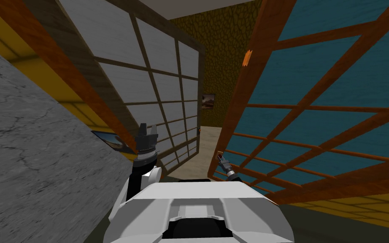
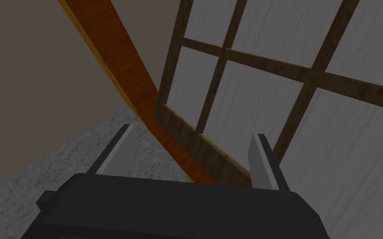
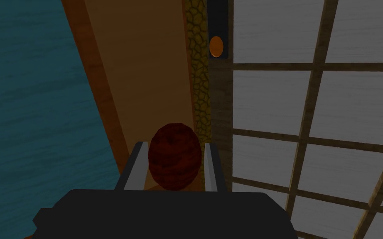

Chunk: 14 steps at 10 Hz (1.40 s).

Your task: Push the door open

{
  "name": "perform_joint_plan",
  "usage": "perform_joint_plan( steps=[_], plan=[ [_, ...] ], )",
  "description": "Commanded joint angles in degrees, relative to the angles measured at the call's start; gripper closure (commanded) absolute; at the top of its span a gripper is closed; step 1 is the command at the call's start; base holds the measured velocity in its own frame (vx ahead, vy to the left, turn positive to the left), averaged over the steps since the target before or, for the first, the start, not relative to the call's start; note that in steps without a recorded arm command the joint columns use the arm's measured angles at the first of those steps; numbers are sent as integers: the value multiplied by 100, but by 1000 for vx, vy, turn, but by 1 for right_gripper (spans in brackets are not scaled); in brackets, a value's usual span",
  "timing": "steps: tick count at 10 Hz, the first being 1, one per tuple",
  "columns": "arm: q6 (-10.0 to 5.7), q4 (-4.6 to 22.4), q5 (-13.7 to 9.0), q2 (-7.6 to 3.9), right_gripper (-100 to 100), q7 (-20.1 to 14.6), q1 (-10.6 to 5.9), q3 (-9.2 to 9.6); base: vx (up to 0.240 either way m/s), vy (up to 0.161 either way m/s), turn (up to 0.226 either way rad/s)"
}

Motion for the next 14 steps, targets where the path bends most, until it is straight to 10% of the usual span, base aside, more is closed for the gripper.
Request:
perform_joint_plan(
  steps=[1, 14],
  plan=[
    [-15, 120, -132, 48, 100, -229, -56, 27, 38, -18, 102],
    [-109, 373, -1387, -21, 100, -1765, -348, -284, 23, -15, 58]
  ],
)
